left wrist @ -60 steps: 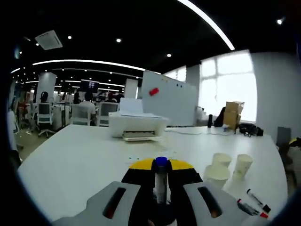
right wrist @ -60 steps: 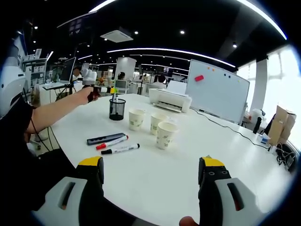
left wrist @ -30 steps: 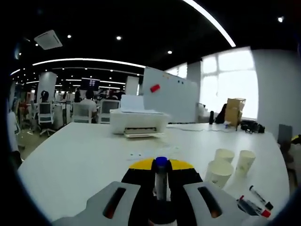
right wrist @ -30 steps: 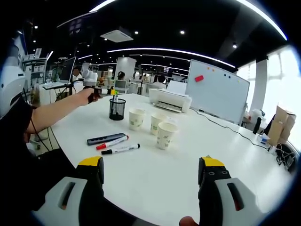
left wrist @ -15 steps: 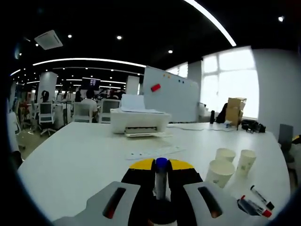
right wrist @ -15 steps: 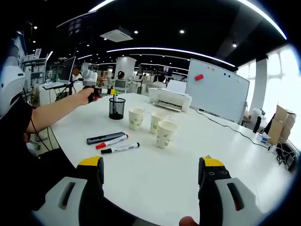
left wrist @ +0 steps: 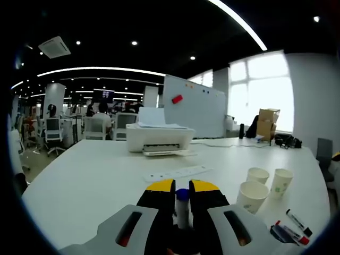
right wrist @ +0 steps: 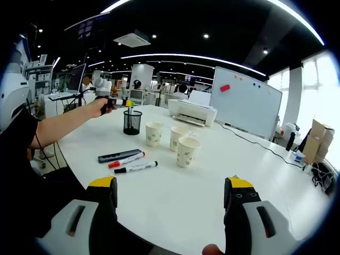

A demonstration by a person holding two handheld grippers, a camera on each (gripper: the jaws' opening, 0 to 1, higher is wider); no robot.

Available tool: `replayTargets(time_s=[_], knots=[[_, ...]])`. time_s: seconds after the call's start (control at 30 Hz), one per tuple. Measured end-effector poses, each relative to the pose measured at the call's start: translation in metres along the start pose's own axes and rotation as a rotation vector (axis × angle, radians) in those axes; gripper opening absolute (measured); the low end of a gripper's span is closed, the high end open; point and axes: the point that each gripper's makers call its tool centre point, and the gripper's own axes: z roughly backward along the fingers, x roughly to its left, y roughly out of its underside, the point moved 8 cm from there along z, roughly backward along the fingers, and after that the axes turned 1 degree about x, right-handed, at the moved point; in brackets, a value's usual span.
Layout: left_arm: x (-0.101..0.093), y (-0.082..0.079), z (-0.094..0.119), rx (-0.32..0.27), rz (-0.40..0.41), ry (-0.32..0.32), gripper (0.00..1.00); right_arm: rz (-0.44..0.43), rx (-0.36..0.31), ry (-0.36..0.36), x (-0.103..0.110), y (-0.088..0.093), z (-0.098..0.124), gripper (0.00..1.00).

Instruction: Place the scattered laser pointers and whiteboard markers into the pen holder and stack the scattered paper cups together

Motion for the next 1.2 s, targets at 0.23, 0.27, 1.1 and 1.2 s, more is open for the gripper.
replayTargets(time_s=[0.23, 0.27, 1.1, 1.2], knots=[[0.0029, -0.0002, -0.0007, 0.001, -0.017, -0.022, 0.17, 0.001, 0.002, -0.002, -0.0002, 0.0003, -0.0008, 0.78], [0.0032, -0.0003, -0.0005, -0.001, -0.017, -0.024, 0.17, 0.001, 0.002, -0.004, 0.0000, 0.0003, -0.0010, 0.78], [0.0079, 0.0032, 0.0037, -0.023, -0.037, -0.076, 0.30, -0.007, 0.009, -0.008, 0.0005, 0.0035, -0.0040, 0.78], [0.0068, 0.0033, 0.0047, -0.025, -0.040, -0.077, 0.32, -0.007, 0.009, -0.009, 0.0004, 0.0036, -0.0038, 0.78]])
